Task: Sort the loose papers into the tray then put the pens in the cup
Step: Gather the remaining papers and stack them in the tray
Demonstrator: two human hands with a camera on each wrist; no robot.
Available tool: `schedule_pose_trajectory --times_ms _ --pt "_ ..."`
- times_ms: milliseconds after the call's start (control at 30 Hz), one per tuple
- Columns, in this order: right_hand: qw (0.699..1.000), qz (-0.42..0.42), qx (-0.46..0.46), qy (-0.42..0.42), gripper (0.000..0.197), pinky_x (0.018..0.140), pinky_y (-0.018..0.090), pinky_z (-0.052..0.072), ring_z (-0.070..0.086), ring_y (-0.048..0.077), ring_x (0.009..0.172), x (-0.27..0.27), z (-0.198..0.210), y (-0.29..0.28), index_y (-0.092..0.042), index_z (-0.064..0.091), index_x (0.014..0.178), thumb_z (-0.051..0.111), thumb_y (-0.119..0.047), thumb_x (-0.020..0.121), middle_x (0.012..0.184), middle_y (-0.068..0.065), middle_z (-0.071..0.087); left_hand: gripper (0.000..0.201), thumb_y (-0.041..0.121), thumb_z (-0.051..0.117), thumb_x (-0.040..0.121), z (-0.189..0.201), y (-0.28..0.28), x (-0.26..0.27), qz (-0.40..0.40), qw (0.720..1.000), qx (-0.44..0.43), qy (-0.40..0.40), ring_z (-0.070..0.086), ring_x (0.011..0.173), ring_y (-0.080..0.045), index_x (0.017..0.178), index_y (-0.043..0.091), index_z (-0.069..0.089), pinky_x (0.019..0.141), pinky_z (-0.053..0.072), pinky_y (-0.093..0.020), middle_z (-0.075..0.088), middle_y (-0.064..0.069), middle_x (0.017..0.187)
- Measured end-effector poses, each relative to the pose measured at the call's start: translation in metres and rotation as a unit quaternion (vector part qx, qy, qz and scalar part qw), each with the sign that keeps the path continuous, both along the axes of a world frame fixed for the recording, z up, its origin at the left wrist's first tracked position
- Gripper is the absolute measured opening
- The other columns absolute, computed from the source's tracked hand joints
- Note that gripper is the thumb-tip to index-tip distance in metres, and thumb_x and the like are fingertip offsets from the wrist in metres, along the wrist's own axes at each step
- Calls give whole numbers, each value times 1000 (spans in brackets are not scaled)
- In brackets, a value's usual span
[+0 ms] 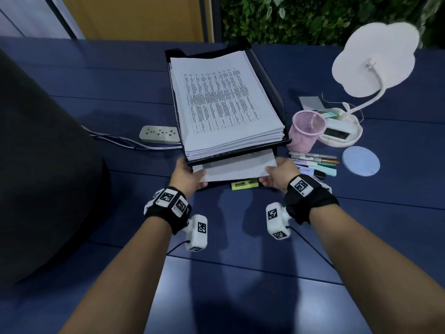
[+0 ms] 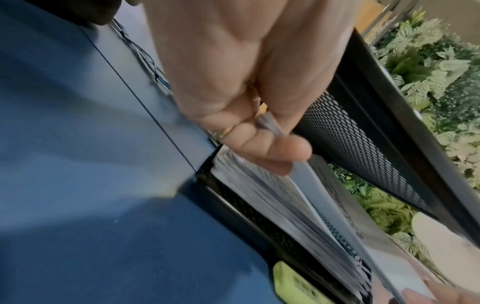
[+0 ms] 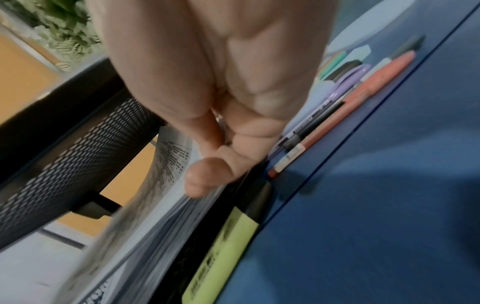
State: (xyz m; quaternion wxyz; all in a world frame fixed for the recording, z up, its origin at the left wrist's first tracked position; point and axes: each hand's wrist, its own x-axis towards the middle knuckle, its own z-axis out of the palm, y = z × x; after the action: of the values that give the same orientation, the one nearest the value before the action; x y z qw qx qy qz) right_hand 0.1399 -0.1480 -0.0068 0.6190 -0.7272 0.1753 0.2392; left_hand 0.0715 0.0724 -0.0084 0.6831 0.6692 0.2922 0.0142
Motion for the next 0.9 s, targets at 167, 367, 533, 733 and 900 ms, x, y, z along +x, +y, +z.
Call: schedule_pose_trajectory --times_ms 167,367,533,733,900 --pt "995 -91 46 -1 27 32 25 48 54 16 28 19 2 11 -10 38 82 33 14 95 82 17 49 40 -12 61 82 -5 5 8 18 998 59 -12 64 84 -20 106 17 50 79 58 -37 62 -4 100" --pt "994 -107 28 -18 20 51 40 57 59 23 37 30 -8 16 -8 42 90 43 13 91 67 12 55 16 17 72 79 -13 2 12 6 956 287 57 64 85 -19 89 5 68 74 47 -22 69 -8 93" --pt "991 -131 15 -23 27 65 45 52 55 23 48 30 -11 17 -11 41 81 34 13 92 62 12 48 27 25 64 81 -23 1 10 -52 916 381 111 62 99 -22 109 21 63 73 43 -27 62 5 110" --pt "957 -5 -239 -163 12 62 25 41 55 19 66 16 -13 7 -10 60 86 69 -7 79 73 3 59 28 30 55 92 -21 -8 6 -154 843 501 120 54 114 -28 115 21 68 87 48 -35 63 -8 118" --pt "934 140 -255 -209 9 75 21 45 63 25 92 -4 -19 -3 -8 71 86 72 -12 79 89 6 68 33 29 58 90 -18 -13 -2 -178 822 532 99 47 119 -30 121 16 64 93 47 -42 59 -8 124"
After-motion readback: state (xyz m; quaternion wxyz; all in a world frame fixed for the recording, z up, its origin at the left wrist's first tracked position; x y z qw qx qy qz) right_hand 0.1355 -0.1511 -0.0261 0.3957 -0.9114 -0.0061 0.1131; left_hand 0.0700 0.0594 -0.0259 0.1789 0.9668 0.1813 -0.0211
